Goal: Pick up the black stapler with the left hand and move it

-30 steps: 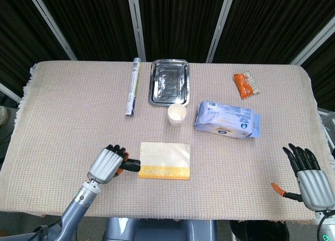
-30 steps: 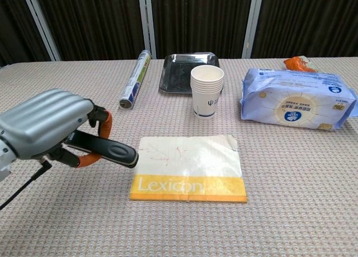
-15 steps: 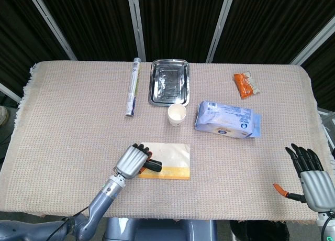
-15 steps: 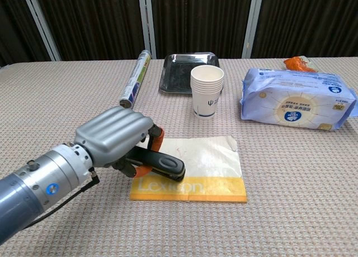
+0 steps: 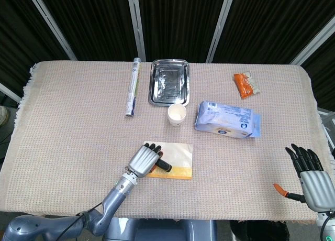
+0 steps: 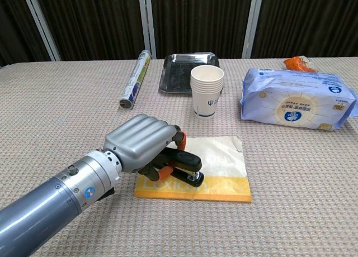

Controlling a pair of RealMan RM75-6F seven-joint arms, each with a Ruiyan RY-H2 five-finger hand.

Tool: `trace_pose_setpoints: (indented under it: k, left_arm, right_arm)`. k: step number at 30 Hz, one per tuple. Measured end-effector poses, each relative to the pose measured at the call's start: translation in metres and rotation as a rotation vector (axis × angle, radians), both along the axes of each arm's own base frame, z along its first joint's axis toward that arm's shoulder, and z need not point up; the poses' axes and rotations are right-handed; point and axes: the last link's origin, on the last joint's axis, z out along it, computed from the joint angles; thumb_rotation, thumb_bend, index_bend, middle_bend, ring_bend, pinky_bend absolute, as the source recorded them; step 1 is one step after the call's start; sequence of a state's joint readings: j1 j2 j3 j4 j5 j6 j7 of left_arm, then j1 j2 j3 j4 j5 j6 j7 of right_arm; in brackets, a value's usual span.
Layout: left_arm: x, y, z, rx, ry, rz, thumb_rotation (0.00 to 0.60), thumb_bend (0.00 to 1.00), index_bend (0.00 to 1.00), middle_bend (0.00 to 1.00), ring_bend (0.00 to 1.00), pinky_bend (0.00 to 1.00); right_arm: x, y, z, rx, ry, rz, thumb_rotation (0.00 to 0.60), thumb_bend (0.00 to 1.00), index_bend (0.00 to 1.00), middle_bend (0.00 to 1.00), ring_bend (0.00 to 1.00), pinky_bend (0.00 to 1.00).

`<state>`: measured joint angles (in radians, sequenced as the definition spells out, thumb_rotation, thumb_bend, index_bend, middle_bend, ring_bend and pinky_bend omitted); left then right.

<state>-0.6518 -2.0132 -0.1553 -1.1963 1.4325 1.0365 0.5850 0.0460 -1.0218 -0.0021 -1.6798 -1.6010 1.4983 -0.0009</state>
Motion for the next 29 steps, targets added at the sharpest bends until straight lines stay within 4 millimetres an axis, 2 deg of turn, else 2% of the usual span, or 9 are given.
trace_pose_setpoints:
  k: [3, 10, 13, 16, 19, 22, 26, 29]
  left_arm:
    - [0.0, -0.003, 0.004, -0.009, -0.011, -0.006, 0.6, 0.19, 0.0, 0.0, 0.02, 0.34]
    - [0.004, -0.013, 0.028, -0.011, -0.067, -0.027, 0.6, 0.18, 0.0, 0.0, 0.0, 0.23]
    - [0.002, -0.019, 0.045, -0.004, -0.074, -0.041, 0.6, 0.17, 0.0, 0.0, 0.0, 0.19]
    - [-0.009, -0.025, 0.072, 0.05, -0.051, -0.06, 0.6, 0.18, 0.0, 0.0, 0.0, 0.17]
    - [-0.034, -0.032, 0.108, 0.152, -0.003, -0.053, 0.6, 0.19, 0.0, 0.0, 0.0, 0.14]
    - [-0.071, -0.045, 0.15, 0.275, 0.06, 0.008, 0.6, 0.2, 0.0, 0.0, 0.0, 0.13]
    - [-0.124, -0.075, 0.202, 0.432, 0.119, 0.174, 0.6, 0.21, 0.0, 0.0, 0.0, 0.13]
    - [-0.147, -0.092, 0.221, 0.482, 0.091, 0.262, 0.6, 0.21, 0.0, 0.0, 0.0, 0.13]
  right_arm:
    - [0.0, 0.0, 0.0, -0.004, 0.001, -0.002, 0.394, 0.18, 0.0, 0.0, 0.0, 0.0]
    - [0.0, 0.001, -0.003, 0.001, 0.015, -0.003, 0.396, 0.18, 0.0, 0.0, 0.0, 0.0]
    - [0.001, 0.001, -0.002, -0.004, 0.016, -0.003, 0.392, 0.18, 0.0, 0.0, 0.0, 0.0]
    - [0.001, 0.002, -0.001, -0.013, 0.013, -0.004, 0.387, 0.18, 0.0, 0.0, 0.0, 0.0]
    - [0.002, 0.002, -0.001, -0.018, 0.014, -0.001, 0.394, 0.18, 0.0, 0.0, 0.0, 0.0]
    - [0.002, 0.003, -0.002, -0.017, 0.019, 0.001, 0.396, 0.18, 0.0, 0.0, 0.0, 0.0]
    - [0.003, 0.004, -0.005, -0.017, 0.029, 0.001, 0.392, 0.18, 0.0, 0.0, 0.0, 0.0]
    - [0.003, 0.005, -0.007, -0.014, 0.034, -0.001, 0.394, 0.18, 0.0, 0.0, 0.0, 0.0]
